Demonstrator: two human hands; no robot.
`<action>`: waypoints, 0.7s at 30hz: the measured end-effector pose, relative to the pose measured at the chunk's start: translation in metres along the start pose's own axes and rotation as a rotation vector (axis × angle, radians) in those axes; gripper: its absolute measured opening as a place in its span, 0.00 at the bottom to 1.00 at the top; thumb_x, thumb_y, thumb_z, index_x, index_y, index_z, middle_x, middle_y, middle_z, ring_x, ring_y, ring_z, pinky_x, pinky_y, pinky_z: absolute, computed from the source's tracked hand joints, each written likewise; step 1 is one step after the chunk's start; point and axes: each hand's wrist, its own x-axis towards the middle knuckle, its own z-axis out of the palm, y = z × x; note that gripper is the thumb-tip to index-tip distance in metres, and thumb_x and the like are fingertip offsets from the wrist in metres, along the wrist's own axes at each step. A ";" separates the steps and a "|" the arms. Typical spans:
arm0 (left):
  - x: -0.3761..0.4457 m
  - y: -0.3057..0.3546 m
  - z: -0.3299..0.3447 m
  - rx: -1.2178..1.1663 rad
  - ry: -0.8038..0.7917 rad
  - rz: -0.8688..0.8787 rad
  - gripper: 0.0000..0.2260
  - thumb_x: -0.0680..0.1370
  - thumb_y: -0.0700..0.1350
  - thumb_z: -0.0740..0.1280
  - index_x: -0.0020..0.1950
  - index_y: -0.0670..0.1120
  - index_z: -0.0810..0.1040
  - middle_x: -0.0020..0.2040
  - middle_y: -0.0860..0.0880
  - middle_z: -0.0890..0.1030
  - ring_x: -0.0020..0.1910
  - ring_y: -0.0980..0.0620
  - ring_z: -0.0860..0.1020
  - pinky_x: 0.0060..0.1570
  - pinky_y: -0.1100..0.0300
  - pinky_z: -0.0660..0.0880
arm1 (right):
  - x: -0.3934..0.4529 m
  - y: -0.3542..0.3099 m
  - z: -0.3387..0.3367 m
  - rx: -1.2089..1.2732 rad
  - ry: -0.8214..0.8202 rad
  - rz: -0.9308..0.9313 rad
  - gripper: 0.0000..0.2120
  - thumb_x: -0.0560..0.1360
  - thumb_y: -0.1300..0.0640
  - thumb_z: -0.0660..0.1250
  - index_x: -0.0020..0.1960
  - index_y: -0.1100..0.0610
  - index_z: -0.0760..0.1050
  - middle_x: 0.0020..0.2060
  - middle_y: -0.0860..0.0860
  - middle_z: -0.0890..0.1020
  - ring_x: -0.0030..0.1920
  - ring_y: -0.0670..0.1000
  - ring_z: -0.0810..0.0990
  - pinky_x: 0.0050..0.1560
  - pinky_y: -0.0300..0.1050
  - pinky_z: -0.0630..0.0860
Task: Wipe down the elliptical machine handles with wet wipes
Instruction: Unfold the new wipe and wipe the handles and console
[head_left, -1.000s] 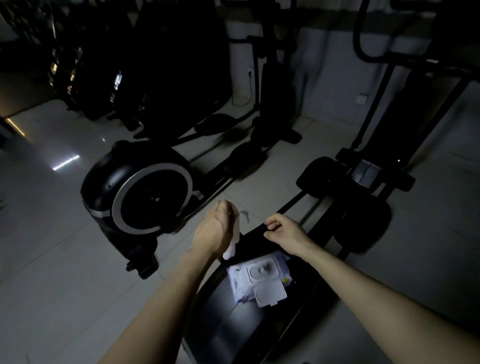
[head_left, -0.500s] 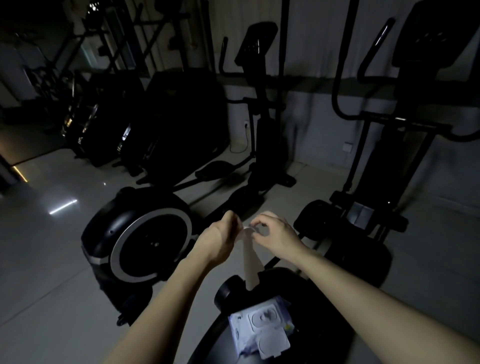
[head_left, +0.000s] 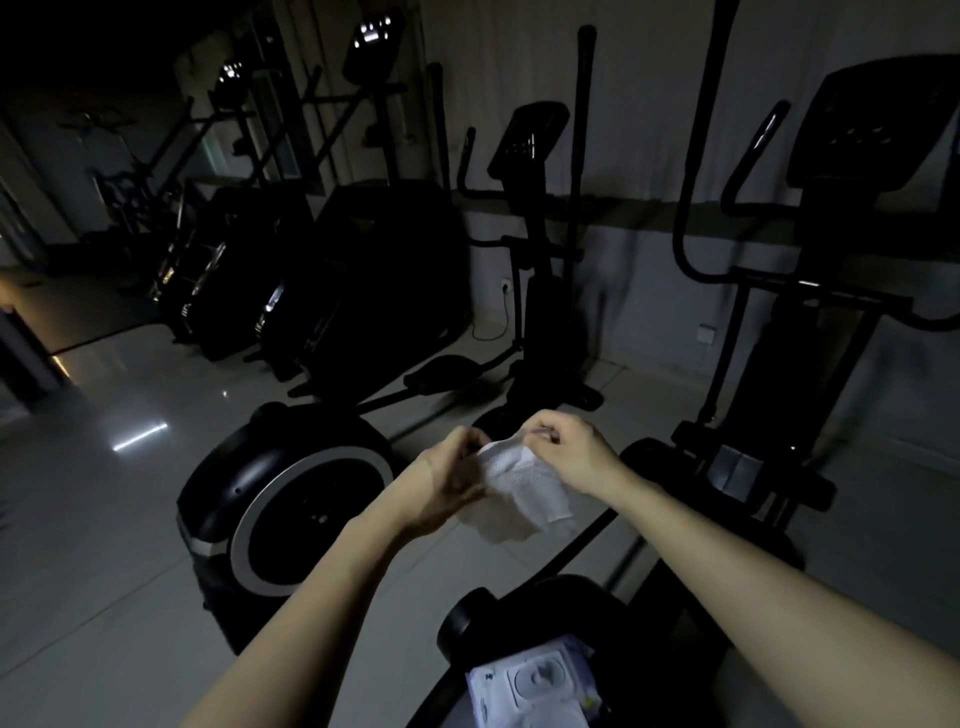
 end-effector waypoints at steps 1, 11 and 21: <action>-0.001 0.000 -0.002 0.009 0.023 -0.009 0.15 0.76 0.47 0.71 0.59 0.53 0.70 0.49 0.59 0.78 0.43 0.64 0.77 0.41 0.66 0.73 | 0.001 -0.001 -0.001 0.007 0.004 -0.004 0.07 0.77 0.56 0.65 0.43 0.47 0.78 0.39 0.43 0.81 0.42 0.43 0.79 0.45 0.40 0.74; -0.026 -0.011 -0.017 -0.053 0.310 -0.215 0.04 0.79 0.51 0.66 0.47 0.53 0.77 0.43 0.57 0.82 0.41 0.64 0.79 0.36 0.74 0.71 | 0.010 0.004 0.024 0.101 -0.054 -0.023 0.09 0.79 0.55 0.65 0.43 0.59 0.77 0.29 0.44 0.73 0.30 0.42 0.70 0.37 0.41 0.70; -0.101 -0.046 -0.027 -0.096 0.412 -0.403 0.05 0.79 0.53 0.67 0.46 0.53 0.78 0.42 0.54 0.83 0.43 0.58 0.80 0.44 0.61 0.76 | 0.000 -0.013 0.095 0.135 -0.222 -0.107 0.14 0.79 0.55 0.64 0.37 0.61 0.73 0.28 0.42 0.72 0.31 0.42 0.70 0.38 0.43 0.69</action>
